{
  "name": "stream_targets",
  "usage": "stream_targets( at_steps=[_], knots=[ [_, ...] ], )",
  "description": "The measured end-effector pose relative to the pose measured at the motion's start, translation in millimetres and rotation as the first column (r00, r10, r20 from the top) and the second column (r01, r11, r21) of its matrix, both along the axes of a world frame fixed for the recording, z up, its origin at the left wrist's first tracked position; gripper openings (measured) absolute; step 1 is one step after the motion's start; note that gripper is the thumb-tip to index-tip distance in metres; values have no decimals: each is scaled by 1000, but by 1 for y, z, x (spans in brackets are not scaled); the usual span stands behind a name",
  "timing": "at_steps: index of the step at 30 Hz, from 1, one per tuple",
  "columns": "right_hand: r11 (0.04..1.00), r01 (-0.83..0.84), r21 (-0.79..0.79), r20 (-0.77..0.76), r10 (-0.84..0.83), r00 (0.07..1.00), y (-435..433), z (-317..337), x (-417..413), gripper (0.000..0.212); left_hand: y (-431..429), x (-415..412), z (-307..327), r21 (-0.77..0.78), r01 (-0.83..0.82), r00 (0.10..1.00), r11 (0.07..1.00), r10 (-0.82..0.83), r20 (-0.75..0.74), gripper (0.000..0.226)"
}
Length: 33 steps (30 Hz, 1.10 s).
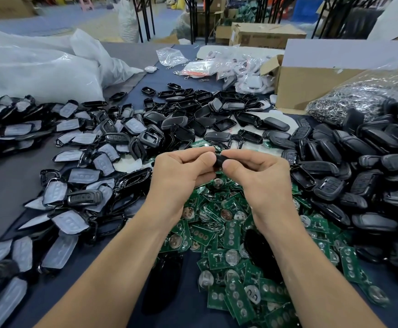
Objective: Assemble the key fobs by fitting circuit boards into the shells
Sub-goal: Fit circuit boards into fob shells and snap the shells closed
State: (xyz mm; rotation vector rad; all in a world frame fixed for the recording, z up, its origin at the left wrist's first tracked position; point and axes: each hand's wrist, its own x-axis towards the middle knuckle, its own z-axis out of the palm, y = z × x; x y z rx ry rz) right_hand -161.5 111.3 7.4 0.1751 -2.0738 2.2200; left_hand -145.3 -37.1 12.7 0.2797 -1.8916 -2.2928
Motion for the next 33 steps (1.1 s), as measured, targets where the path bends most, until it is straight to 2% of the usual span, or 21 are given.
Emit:
stream_targets(
  at_steps=[4, 10, 13, 17, 21, 25, 27, 30, 33],
  knots=[
    [998, -2, 61, -41, 4, 999, 0, 2, 2, 30, 1, 1, -5, -232, -106, 989, 967, 79, -124, 20],
    [998, -12, 56, -36, 14, 999, -7, 1, 3, 27, 5, 0, -10, -236, -183, 978, 954, 151, -147, 20],
    [999, -52, 7, -4, 52, 999, -4, 0, 2, 31, 6, 1, -9, -167, -149, 985, 975, 131, -116, 22],
    [991, -100, -89, 51, 105, 993, -1, 2, 2, 37, 4, 1, -3, 24, -29, 997, 999, 30, -64, 23],
    [992, -104, -67, 16, 105, 994, 0, 5, 2, 40, -1, 0, 2, 156, 31, 1000, 987, -31, -6, 20],
    [996, -89, -9, -4, 89, 996, 1, 4, 1, 40, -3, 0, 1, 168, 56, 998, 984, -59, 16, 19],
    [997, -66, 42, -7, 67, 998, 2, 2, 1, 38, -3, 0, 0, 95, 43, 999, 995, -44, 9, 19],
    [991, -44, 125, 14, 43, 999, 2, 0, 2, 30, 0, 1, -4, -160, -15, 999, 987, 9, -41, 20],
    [997, -53, 48, 60, 50, 997, 3, 1, 2, 28, 1, 3, -3, -267, -28, 995, 963, 1, -100, 27]
  ],
)
